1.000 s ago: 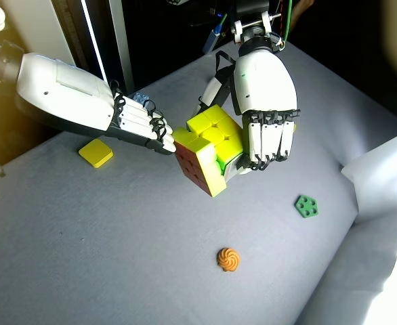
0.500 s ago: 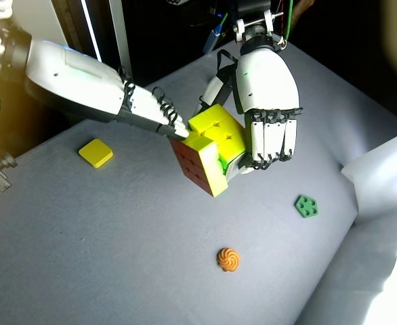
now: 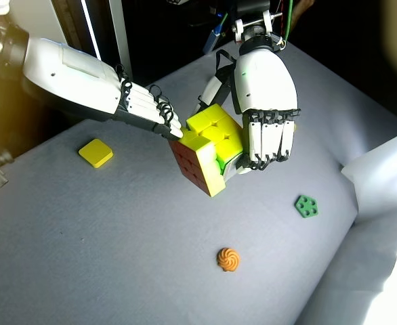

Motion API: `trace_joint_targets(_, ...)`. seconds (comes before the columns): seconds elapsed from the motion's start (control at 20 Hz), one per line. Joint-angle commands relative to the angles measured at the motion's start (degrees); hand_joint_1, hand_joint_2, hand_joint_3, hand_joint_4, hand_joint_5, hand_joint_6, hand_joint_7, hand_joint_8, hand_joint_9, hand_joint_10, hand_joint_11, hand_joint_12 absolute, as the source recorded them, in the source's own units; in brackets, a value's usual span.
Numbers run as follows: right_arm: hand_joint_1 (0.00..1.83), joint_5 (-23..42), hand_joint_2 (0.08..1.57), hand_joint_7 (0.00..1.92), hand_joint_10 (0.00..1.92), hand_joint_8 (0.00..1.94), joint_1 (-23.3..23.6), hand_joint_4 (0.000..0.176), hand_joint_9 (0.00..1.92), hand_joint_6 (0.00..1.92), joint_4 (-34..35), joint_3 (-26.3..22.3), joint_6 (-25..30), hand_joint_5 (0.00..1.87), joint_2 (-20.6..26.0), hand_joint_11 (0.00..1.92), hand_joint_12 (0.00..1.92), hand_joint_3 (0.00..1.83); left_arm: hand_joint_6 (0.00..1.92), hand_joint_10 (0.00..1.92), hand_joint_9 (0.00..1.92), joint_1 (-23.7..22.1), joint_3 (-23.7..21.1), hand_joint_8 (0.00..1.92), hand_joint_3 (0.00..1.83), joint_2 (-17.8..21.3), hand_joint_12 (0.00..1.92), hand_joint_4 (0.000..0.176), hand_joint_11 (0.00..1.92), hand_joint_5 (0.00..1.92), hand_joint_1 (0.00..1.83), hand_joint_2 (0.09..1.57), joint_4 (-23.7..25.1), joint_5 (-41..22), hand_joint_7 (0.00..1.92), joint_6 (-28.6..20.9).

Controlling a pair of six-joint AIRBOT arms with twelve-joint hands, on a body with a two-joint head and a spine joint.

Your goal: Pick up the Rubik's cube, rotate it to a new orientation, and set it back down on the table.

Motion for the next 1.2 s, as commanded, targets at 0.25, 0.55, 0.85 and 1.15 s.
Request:
trace_joint_targets(0.25, 0.18, -0.4, 0.63, 0.0, 0.0, 0.0, -0.9, 0.0, 0.0, 0.0, 2.4, -0.2, 0.4, 0.0, -0.4, 0.0, 0.14, 0.0, 1.41, 1.78, 0.44, -1.4, 0.0, 1.86, 0.0, -0.1, 1.92, 0.0, 0.35, 0.63, 1.1, 1.36, 3.7, -2.6, 0.53, -0.7)
trace_joint_targets(0.55, 0.22, -2.1, 0.66, 0.0, 0.0, 0.0, -1.6, 0.0, 0.0, 0.0, 2.5, -0.2, 0.4, 0.0, -1.4, 0.01, 0.01, 0.0, 1.46, 1.73, 0.45, -1.4, 0.0, 1.84, 0.0, -0.1, 1.92, 0.0, 0.34, 0.62, 1.08, 1.36, 3.7, -2.3, 0.52, -0.7)
trace_joint_targets(0.85, 0.21, -3.9, 0.63, 0.0, 0.0, 0.0, -3.5, 0.0, 0.0, 0.0, 3.7, -0.2, 0.4, 0.0, -2.7, 0.01, 0.01, 0.0, 1.43, 1.71, 0.5, -1.4, 0.0, 1.8, 0.0, -0.1, 1.92, 0.0, 0.42, 0.61, 1.1, 1.35, 3.7, -2.2, 0.57, -0.7)
trace_joint_targets(1.15, 0.3, -4.8, 0.67, 0.0, 0.0, 0.0, -4.5, 0.0, 0.0, 0.0, 4.4, -0.5, 0.4, 0.0, -3.7, 0.01, 0.02, 0.0, 1.4, 1.67, 0.47, -1.3, 0.0, 1.82, 0.0, 0.0, 1.86, 0.0, 0.39, 0.61, 1.11, 1.35, 3.7, -2.2, 0.57, -0.7)
